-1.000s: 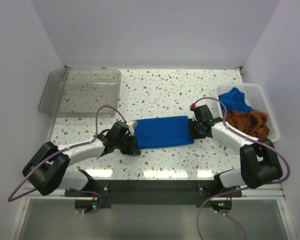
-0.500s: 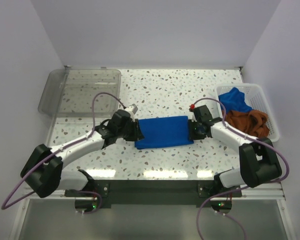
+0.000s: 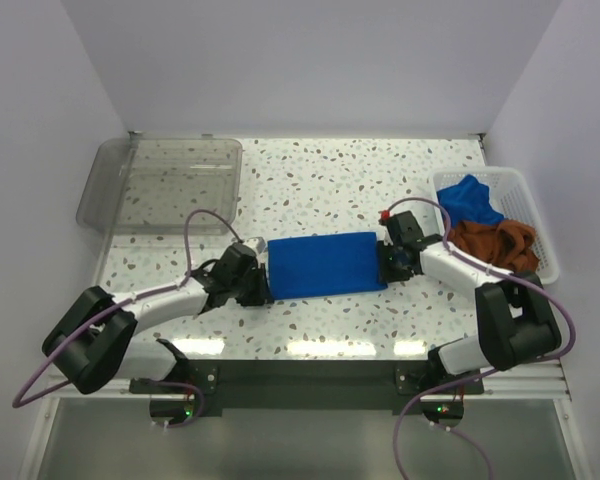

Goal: Fold and stack the towels
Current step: Fold the towel

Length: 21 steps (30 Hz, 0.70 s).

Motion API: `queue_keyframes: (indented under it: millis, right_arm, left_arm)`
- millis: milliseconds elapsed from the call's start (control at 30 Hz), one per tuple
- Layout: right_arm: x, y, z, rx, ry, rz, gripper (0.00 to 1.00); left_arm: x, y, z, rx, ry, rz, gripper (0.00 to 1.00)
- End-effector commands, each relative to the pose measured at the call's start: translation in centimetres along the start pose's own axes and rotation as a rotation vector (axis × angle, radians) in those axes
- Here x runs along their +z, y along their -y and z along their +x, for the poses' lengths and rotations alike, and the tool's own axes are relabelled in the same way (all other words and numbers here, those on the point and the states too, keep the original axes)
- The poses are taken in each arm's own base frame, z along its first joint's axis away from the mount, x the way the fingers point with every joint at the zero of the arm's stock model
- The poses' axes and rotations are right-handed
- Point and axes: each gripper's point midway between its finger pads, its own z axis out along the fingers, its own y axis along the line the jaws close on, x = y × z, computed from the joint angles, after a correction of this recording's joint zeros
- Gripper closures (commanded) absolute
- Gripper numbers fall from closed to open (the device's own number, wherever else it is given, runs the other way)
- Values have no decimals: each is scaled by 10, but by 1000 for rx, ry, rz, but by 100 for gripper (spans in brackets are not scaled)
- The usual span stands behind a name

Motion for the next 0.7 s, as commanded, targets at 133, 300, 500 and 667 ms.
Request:
queue_keyframes:
  millis: [133,300,500,667]
  right_arm:
    - [-38,3,-37,-39,120,38,62]
    - [-78,-33,-60,-172,236,2,39]
    - [-94,-131,-59,-388,281,-172,32]
    - [-82,-215,-38,-611,239,-265,37]
  left_arm:
    - [-30,23,-34,-10,102,30,61]
    - [-65,35,-80,16,236,-15,36]
    - [-82,-19,-102,-44,263,-134,18]
    - [-95,-73,-103,-109,278,-267,3]
